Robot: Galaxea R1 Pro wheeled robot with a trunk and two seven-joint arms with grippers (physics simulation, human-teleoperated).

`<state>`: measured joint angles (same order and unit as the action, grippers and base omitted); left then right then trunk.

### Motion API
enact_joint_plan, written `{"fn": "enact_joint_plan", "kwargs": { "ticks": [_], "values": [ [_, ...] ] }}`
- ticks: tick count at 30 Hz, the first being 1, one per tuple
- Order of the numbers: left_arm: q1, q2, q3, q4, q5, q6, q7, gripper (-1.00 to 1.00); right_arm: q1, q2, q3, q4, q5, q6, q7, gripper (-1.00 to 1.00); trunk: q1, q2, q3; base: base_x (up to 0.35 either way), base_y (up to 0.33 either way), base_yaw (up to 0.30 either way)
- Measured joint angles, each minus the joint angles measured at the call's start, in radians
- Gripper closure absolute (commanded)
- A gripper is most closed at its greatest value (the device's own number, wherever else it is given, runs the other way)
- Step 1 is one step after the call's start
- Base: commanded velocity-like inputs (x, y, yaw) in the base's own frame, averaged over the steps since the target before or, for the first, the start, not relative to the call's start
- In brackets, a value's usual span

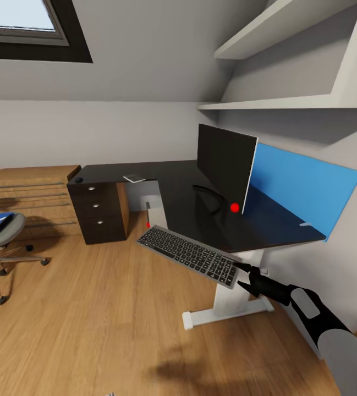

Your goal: In the bedroom, organize the workspace by keeping the computer under the desk, ensuring the monitor is on the desk, placing the keyboard on the desk next to the monitor, placing the mouse on the desk next to the keyboard, moving the folder from the swivel chair onto the desk next to the mouse, stacking the notebook on top of the folder with the pen on top of the notebook, and positioning the swivel chair next to the desk.

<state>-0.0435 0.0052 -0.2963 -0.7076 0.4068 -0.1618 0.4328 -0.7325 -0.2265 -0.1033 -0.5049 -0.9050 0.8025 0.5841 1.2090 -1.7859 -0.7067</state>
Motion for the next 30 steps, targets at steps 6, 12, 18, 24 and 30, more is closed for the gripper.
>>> {"fn": "enact_joint_plan", "kwargs": {
  "ticks": [6, 12, 18, 24, 30],
  "values": [
    [0.0, 0.0, 0.0, 0.001, -0.001, 0.001, 0.0, -1.0, 0.0, 0.0, 0.0, 0.0, 0.0, 0.0, 0.0, -1.0, 0.0, 0.0, 0.0, 0.04, 0.035, 0.0],
    [0.0, 0.0, 0.0, 0.002, -0.001, 0.001, 0.001, -1.0, 0.0, 0.0, 0.0, 0.0, 0.0, 0.0, 0.0, -1.0, 0.0, 0.0, 0.0, 0.004, 0.003, 0.0],
    [0.0, 0.0, 0.0, 0.002, -0.002, 0.001, 0.001, -1.0, 0.0, 0.001, 0.001, 0.0, 0.0, 0.0, 0.0, -1.0, 0.0, 0.0, 0.0, 0.0, 0.0, 0.0],
    [0.0, 0.0, 0.0, 0.002, -0.002, 0.001, 0.001, -1.0, 0.0, 0.002, 0.009, 0.0, 0.0, 0.0, 0.0, -1.0, 0.0, 0.0, 0.0, 0.0, 0.0, 0.0],
    [0.0, 0.0, 0.0, 0.003, -0.002, 0.001, 0.001, -1.0, 0.0, 0.003, 0.023, 0.0, 0.0, 0.001, 0.0, -1.0, 0.0, 0.0, 0.0, 0.0, 0.0, 0.0]
  ]
}}
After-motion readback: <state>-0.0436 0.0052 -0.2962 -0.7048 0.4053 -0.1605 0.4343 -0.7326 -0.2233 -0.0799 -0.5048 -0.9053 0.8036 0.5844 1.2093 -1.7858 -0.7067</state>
